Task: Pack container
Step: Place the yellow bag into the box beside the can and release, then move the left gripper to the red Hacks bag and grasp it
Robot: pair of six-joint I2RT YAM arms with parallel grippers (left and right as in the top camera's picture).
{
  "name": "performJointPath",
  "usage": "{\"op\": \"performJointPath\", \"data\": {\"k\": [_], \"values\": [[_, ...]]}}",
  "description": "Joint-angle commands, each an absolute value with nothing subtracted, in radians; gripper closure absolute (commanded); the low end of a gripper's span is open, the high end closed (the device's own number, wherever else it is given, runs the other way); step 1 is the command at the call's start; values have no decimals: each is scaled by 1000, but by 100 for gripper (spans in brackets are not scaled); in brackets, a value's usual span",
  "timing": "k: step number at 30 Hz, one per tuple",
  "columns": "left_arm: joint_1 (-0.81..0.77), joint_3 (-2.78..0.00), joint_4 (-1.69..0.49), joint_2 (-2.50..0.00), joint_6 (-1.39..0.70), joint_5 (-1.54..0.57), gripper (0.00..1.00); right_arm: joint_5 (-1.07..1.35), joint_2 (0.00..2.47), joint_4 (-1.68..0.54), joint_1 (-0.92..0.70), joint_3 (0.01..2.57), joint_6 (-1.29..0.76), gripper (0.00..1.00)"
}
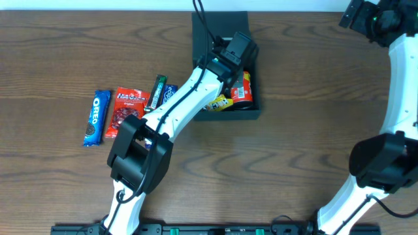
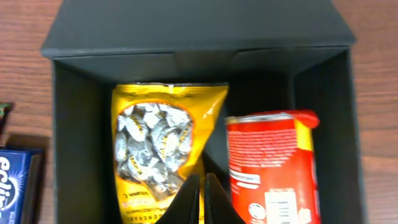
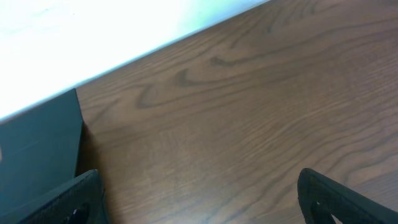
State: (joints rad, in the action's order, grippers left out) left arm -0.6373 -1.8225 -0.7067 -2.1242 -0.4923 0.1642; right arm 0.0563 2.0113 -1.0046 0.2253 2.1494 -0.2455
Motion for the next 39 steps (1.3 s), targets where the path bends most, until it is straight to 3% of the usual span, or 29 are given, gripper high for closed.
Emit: {"op": "performJointPath", "data": {"k": [1,21,32,39], "values": [[-620,-1798,-721,-2132,-479,174,95,57,2020,-1002,228,2147,-253,1],[-606,-1784,-678,-2286,-471,24,94,57,2020,-1000,228,2147,-246,1],[-575,-1785,-630,-2102,-467,45,94,57,2020,-983,228,2147,-246,1],[-502,-1785,-639,-1940,-467,178,94,57,2020,-983,228,2147,-246,1]]}}
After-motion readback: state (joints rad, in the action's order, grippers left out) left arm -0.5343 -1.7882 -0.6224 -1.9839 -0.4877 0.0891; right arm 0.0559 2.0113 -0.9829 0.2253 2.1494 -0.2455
